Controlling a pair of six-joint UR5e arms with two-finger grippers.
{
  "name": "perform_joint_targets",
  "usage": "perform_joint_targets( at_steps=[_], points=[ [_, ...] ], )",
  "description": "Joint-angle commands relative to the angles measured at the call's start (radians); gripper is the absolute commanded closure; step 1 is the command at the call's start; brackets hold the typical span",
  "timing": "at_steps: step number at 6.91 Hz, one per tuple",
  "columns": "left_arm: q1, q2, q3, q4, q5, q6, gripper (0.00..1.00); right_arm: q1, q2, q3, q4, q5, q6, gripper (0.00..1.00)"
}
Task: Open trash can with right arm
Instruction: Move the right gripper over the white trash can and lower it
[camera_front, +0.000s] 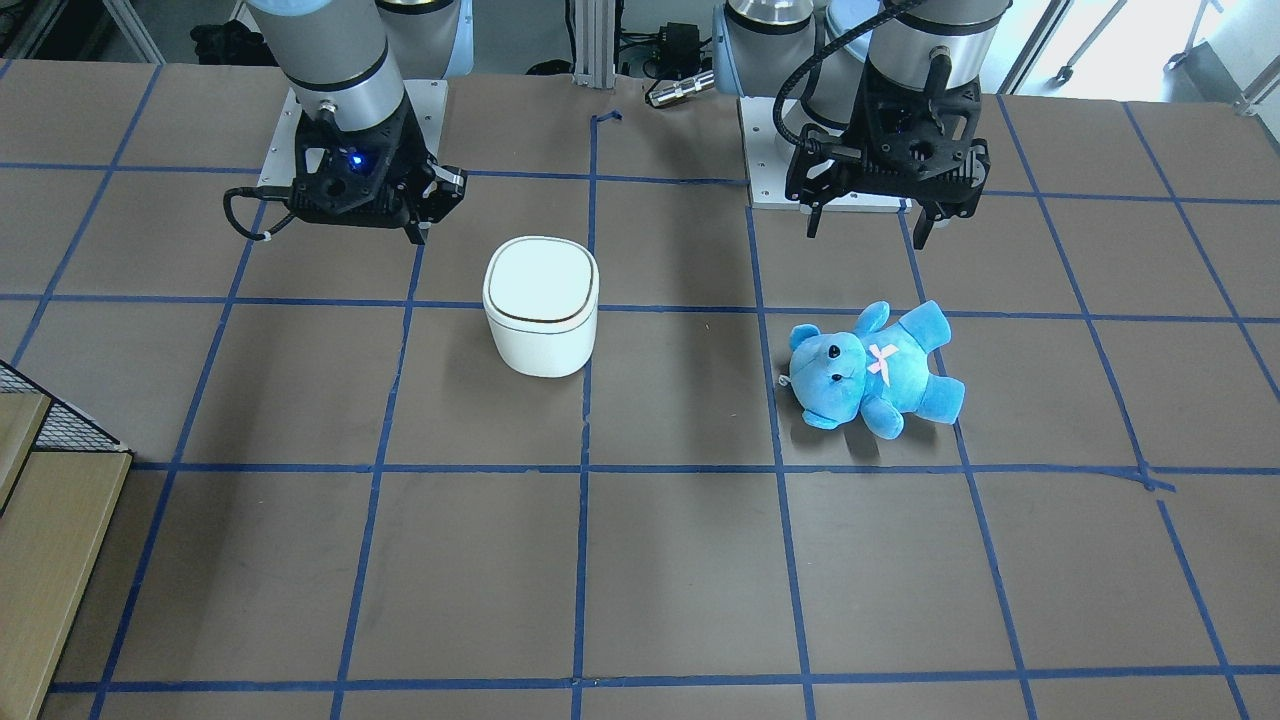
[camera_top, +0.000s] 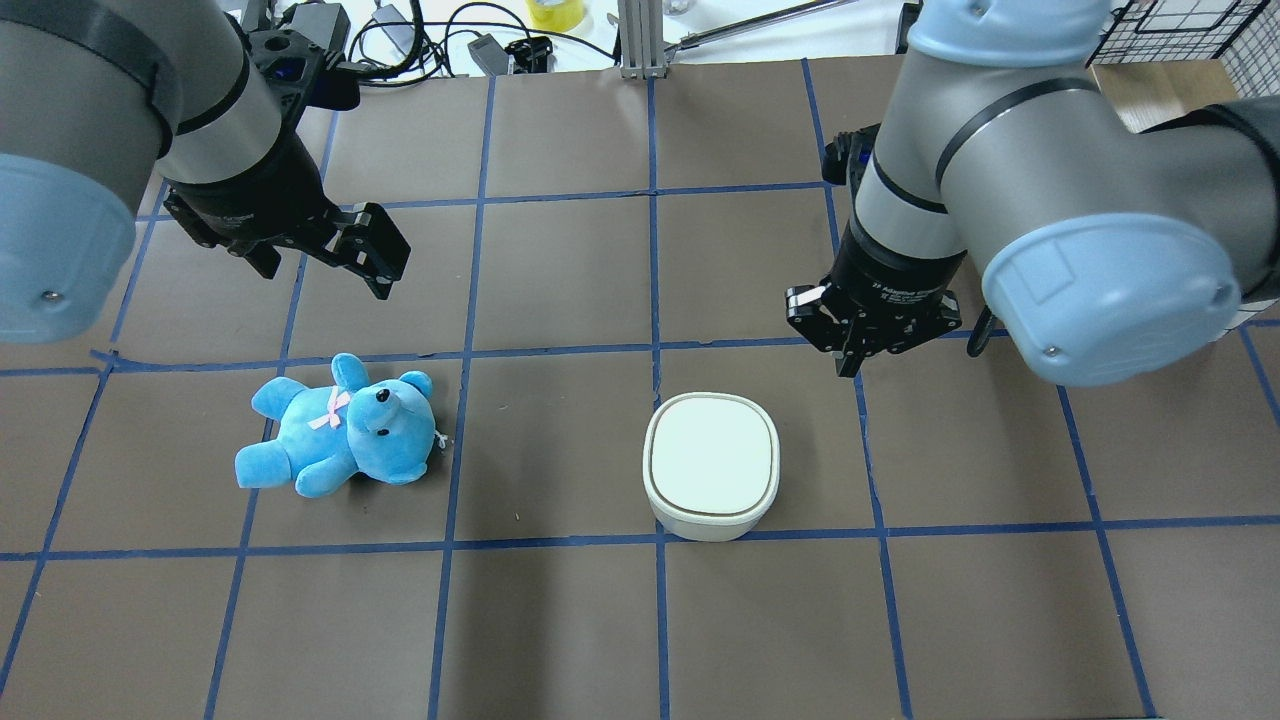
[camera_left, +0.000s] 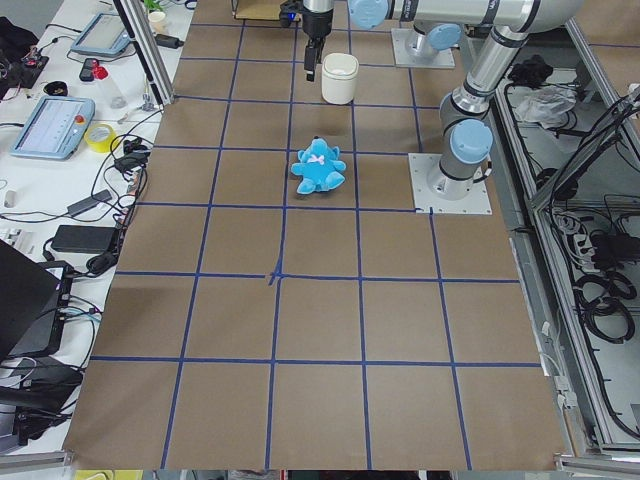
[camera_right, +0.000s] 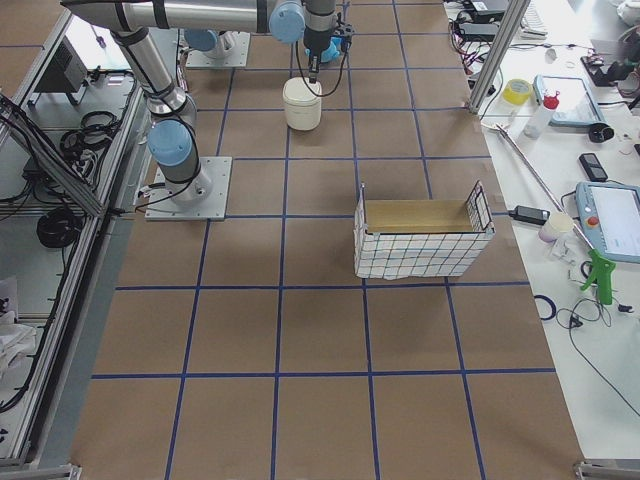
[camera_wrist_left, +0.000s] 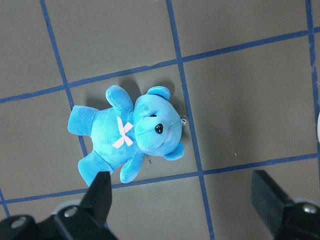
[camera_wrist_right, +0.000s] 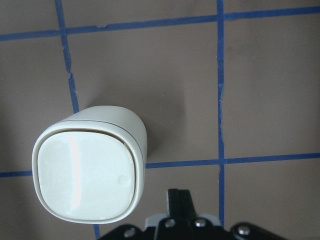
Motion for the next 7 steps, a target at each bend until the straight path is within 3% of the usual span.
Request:
perform_joint_targets(
  at_steps=[1,7],
  points=[
    [0.000,0.000,0.000,0.000,0.000,0.000,0.00,0.069,0.059,0.048,-0.095,0.009,0.078,1.00],
    [0.000,0.000,0.000,0.000,0.000,0.000,0.00,0.092,0.077,0.151,-0.186,0.059,0.115,1.00]
  ],
)
